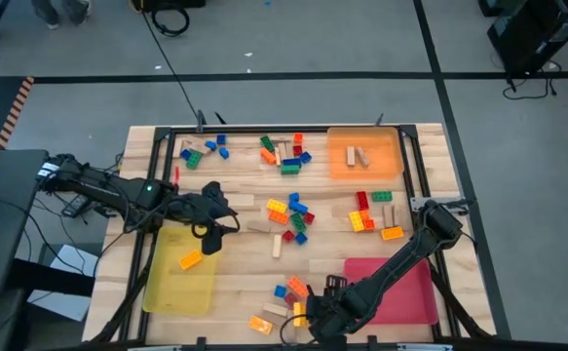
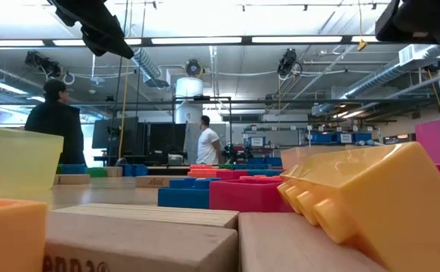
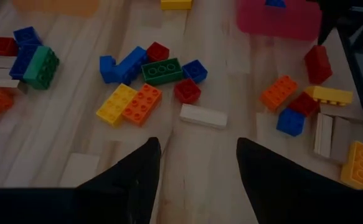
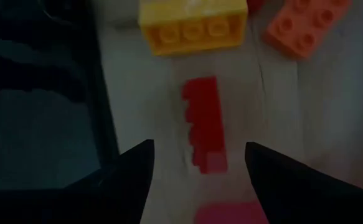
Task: Sort blocks by size
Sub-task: Put the large red game piece into the yellow bin
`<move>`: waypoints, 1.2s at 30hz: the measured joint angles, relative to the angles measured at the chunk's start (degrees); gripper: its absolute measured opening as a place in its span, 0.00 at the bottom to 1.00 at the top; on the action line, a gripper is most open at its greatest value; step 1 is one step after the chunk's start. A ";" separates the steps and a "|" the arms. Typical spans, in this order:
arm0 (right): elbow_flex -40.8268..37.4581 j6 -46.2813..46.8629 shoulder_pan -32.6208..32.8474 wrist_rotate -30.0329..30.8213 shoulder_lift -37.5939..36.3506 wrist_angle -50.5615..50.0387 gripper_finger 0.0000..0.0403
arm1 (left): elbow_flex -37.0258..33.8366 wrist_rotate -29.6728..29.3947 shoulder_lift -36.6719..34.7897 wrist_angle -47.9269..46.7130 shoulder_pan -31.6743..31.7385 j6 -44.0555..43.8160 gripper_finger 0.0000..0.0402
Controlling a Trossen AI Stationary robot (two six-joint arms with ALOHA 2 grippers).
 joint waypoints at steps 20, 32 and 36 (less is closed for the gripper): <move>-13.42 2.35 -0.11 -1.42 -0.15 16.43 0.43 | 0.00 -0.59 0.02 -0.02 0.00 0.07 0.54; -12.04 12.55 -3.05 -2.49 -2.31 15.71 0.26 | 0.00 2.37 0.02 0.89 0.00 -4.33 0.54; -11.03 15.65 -5.14 6.69 -8.78 15.39 0.26 | 0.00 2.47 0.02 4.12 0.48 -4.42 0.54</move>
